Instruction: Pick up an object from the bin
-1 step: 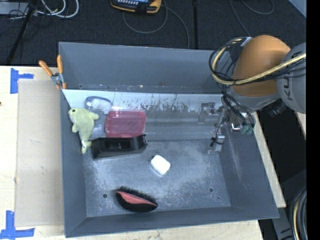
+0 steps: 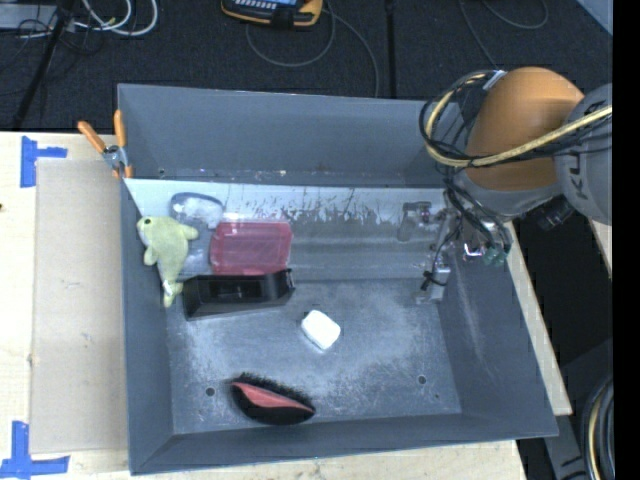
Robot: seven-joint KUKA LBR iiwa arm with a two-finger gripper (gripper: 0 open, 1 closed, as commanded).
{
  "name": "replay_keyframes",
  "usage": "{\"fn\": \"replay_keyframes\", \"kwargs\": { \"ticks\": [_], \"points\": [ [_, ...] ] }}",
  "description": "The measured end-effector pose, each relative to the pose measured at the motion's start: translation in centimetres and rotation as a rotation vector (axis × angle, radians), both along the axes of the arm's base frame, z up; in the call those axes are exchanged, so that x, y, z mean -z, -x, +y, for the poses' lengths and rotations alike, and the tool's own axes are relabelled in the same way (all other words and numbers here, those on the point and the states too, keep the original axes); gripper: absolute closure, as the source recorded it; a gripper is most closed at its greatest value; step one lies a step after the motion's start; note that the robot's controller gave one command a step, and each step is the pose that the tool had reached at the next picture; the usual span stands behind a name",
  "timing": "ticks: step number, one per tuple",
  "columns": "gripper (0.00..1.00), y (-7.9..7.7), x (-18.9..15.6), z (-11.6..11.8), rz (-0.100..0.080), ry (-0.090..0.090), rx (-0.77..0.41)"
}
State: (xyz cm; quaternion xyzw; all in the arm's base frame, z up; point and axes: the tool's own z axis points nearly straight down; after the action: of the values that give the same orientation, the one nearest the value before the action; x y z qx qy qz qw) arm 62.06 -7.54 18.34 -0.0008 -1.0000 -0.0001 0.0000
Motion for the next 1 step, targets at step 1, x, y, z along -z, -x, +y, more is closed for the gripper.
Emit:
{"fn": "replay_keyframes", "kwargs": {
  "ticks": [1],
  "points": [
    [0.0, 0.71, 3.99, 2.9, 0.0, 0.0, -0.143]
  ]
}}
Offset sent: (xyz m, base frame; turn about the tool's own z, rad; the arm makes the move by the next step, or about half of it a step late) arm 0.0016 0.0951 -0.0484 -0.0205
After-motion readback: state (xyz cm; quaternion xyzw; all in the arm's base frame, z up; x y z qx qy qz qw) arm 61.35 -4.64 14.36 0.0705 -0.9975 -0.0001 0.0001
